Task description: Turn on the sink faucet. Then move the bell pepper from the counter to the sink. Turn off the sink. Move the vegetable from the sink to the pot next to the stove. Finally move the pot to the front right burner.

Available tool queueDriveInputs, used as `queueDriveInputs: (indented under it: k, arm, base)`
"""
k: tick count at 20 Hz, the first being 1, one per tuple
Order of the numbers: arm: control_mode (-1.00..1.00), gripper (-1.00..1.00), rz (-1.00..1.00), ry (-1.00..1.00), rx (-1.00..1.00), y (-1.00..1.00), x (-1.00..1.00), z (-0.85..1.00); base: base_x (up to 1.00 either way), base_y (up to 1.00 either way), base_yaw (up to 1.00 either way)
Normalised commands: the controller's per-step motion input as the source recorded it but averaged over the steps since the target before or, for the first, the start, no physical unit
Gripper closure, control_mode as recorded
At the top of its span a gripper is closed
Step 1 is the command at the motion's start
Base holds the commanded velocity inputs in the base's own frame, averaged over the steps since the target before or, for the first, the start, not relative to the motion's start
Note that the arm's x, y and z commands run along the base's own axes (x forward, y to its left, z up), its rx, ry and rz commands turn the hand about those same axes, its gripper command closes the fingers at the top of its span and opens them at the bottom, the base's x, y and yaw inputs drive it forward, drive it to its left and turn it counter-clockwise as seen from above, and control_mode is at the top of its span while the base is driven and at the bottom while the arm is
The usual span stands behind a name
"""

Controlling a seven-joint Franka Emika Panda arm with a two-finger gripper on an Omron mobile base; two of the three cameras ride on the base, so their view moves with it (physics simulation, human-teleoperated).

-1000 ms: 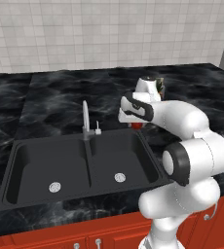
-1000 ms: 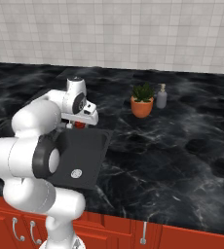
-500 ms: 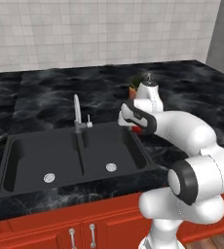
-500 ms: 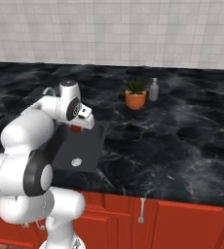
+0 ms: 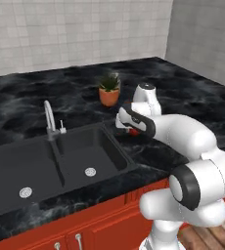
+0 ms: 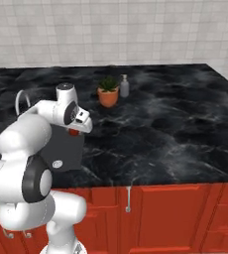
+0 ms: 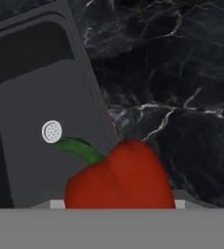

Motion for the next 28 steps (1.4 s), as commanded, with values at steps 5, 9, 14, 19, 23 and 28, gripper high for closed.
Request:
queueDriveInputs:
  k: [5, 9, 14, 19, 23, 28]
  arm:
    - [1.0, 1.0, 0.0, 0.0, 0.0, 0.0, 0.0, 0.0]
    - [1.0, 1.0, 0.0, 0.0, 0.0, 0.0, 0.0, 0.0]
    - [1.0, 1.0, 0.0, 0.0, 0.0, 0.0, 0.0, 0.0]
    - [1.0, 1.0, 0.0, 0.0, 0.0, 0.0, 0.0, 0.0]
    - [1.0, 1.0, 0.0, 0.0, 0.0, 0.0, 0.0, 0.0]
    - [1.0, 1.0, 0.0, 0.0, 0.0, 0.0, 0.0, 0.0]
  base:
    - [-0.12, -0.13, -0.48]
    - [-0.21, -0.29, -0.54]
    - [-0.15, -0.36, -0.56]
    - [-0.07, -0.36, -0.58]
    - [-0.02, -0.38, -0.59]
    - [0.0, -0.39, -0.59]
